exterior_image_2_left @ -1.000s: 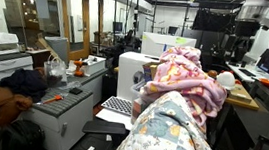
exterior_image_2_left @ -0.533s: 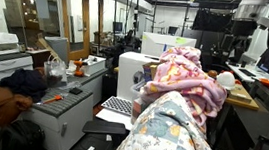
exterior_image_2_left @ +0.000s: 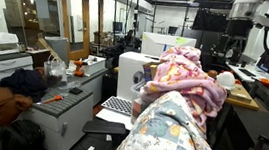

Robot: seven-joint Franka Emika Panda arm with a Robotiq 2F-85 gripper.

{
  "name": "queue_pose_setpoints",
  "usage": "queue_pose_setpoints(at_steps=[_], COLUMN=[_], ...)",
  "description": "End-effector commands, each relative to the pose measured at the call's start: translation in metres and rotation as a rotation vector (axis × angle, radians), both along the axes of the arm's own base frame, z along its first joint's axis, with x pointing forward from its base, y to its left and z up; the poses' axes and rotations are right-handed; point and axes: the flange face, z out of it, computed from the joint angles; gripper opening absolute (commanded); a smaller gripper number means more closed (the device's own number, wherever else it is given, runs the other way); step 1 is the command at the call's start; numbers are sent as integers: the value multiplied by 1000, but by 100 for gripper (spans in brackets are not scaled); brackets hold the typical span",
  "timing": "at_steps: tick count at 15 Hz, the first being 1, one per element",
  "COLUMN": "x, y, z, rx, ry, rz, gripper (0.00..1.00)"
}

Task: Pile the blue blanket on top of the pink blanket

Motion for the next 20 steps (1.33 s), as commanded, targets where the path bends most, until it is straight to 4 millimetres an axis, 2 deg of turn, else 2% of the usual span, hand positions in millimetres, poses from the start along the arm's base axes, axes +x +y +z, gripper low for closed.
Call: queue_pose_setpoints(at_steps=[1,4,9,12,20], x=[-2,-7,-20,-28,-54], y=[19,38,80,97,103], z=[-3,-16,-51,-68,-105], rx=[38,102,233,276,277], ry=[21,36,90,114,130], rz=[-13,-2,14,19,109], gripper=[100,100,100,100,100])
